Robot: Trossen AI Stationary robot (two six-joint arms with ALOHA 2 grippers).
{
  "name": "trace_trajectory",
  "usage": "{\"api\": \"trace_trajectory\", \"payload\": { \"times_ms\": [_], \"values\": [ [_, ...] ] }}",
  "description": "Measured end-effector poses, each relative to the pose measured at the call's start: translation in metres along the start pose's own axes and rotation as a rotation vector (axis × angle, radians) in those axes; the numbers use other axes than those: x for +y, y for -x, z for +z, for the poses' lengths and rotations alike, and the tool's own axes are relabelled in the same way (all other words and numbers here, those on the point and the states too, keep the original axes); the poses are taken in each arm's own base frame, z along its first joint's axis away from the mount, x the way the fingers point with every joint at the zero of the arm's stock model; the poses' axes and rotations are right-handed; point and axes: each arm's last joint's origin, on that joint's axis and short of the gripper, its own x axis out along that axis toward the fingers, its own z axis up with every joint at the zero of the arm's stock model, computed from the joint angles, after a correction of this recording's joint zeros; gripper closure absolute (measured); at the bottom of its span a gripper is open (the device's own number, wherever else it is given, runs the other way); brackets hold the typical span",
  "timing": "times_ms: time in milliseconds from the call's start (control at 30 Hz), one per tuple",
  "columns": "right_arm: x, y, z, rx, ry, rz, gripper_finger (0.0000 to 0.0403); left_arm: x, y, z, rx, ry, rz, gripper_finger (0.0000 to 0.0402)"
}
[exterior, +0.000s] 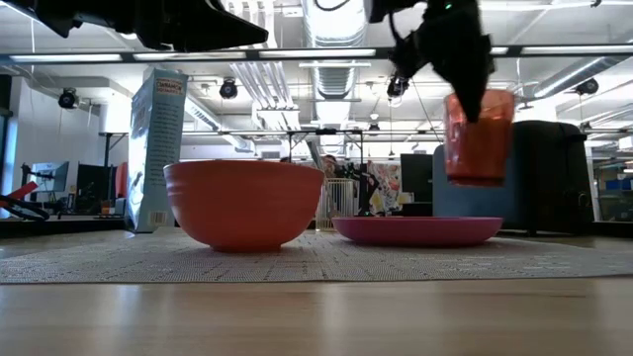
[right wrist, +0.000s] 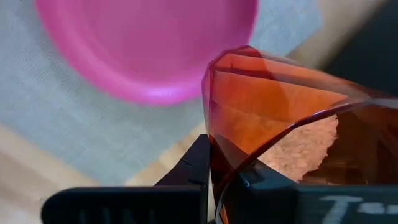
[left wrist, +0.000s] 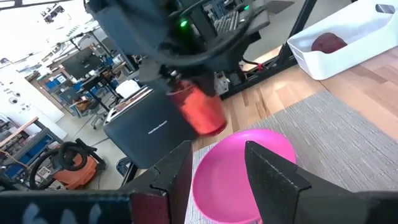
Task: Arrange a breakfast setting
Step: Put the orange cup of milk on the gray table mat
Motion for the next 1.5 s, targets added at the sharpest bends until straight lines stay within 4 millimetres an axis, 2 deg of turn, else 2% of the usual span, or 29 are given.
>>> {"api": "trace_trajectory", "payload": {
  "times_ms": [167,400,500,733,867,1067,1500],
  "values": [
    [-0.001,-0.010,0.022,0.011,0.088,-0.045,0.0394,-0.002,0.001,-0.005,0.062,-0.009,-0.004,0.0270],
    [0.013,-0.021,0.049,0.029,0.241,-0.056,0.0394,0.000,0.010,-0.008,0.147,0.033,0.034,0.0270],
    [0.017,-0.019,0.058,0.012,0.286,-0.048,0.0394,0.002,0.013,-0.009,0.170,0.056,0.056,0.0270],
    [0.019,0.004,0.080,-0.101,0.336,-0.030,0.0394,0.003,0.014,-0.009,0.175,0.064,0.074,0.0270],
    [0.021,0.008,0.098,-0.147,0.394,-0.030,0.0394,0.005,0.016,-0.012,0.247,0.042,0.207,0.0270],
    [0.029,-0.004,0.121,-0.143,0.507,-0.040,0.0394,0.011,0.022,-0.020,0.380,0.052,0.481,0.0270],
    [0.037,-0.011,0.144,-0.210,0.894,-0.176,0.0394,0.010,0.024,-0.024,0.413,0.053,0.482,0.0270]
  ]
}}
